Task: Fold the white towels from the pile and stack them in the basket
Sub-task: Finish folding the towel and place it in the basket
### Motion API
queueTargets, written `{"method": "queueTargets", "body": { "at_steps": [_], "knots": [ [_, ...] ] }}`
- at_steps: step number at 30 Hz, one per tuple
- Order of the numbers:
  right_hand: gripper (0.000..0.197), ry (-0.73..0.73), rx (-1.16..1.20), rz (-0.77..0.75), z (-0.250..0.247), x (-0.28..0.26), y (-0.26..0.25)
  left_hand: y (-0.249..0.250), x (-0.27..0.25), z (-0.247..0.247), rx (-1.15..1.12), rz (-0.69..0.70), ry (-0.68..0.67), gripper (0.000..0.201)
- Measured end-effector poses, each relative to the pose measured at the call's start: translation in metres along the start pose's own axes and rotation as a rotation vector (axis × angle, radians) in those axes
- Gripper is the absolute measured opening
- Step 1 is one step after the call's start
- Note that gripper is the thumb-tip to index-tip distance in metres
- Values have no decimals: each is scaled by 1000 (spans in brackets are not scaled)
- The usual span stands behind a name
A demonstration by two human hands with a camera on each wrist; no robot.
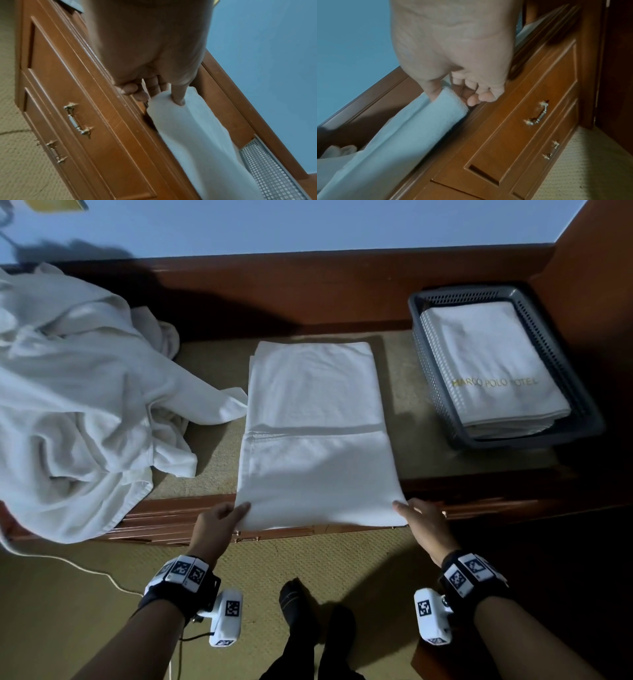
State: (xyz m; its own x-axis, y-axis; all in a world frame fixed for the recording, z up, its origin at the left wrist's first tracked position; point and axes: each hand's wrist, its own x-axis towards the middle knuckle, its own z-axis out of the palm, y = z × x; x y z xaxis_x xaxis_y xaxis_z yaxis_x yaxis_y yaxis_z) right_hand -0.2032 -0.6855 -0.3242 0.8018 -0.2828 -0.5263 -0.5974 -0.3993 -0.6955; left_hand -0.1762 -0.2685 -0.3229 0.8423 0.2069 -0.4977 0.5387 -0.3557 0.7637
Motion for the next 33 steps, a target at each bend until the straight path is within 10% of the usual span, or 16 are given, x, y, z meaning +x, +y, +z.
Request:
{"method": "queueTargets", "body": {
  "at_steps": [33],
  "knots": [
    [43,178,-308,-125,1,148,-120,109,148,18,362,38,167,45]
  ]
}}
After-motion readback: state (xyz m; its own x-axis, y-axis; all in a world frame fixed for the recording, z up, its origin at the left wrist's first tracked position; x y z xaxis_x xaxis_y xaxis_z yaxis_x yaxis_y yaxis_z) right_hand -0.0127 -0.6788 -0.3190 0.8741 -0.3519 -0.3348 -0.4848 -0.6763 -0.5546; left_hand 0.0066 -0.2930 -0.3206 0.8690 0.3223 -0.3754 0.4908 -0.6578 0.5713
